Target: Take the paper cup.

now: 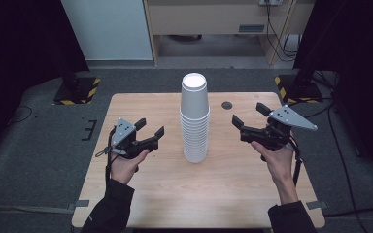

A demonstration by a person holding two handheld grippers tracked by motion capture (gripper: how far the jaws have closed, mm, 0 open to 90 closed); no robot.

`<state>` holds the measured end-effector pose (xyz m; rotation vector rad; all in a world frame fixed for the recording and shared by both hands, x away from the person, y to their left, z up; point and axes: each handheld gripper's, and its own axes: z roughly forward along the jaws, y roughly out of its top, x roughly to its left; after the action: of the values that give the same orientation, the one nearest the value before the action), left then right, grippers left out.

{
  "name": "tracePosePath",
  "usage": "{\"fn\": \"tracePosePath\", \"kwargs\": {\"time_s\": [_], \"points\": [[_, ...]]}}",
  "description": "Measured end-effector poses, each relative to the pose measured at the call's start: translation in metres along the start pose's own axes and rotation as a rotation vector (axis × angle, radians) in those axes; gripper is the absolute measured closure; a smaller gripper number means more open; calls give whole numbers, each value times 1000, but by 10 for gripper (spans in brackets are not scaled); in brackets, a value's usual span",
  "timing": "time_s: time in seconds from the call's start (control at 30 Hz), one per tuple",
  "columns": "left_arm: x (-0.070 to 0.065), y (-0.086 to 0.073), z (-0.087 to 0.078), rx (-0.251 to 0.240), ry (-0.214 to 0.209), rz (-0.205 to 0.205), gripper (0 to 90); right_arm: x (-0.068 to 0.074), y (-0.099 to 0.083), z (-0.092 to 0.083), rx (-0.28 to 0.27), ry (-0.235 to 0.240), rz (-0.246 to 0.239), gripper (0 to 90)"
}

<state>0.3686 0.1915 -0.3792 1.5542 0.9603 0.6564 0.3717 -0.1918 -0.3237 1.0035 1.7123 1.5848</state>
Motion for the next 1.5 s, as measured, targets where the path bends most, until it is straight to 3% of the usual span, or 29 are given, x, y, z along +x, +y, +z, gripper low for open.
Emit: {"fn": "tracePosePath", "kwargs": {"time_s": [0.63,0.87,1.5], "points": [[-27,5,23,-11,-91,26,226,18,11,20,-4,44,-12,78],[-34,6,31,-10,-102,38,218,23,12,29,-10,57,1,78],[-45,8,48,-11,-144,52,186,42,16,56,8,103,-22,79]]}}
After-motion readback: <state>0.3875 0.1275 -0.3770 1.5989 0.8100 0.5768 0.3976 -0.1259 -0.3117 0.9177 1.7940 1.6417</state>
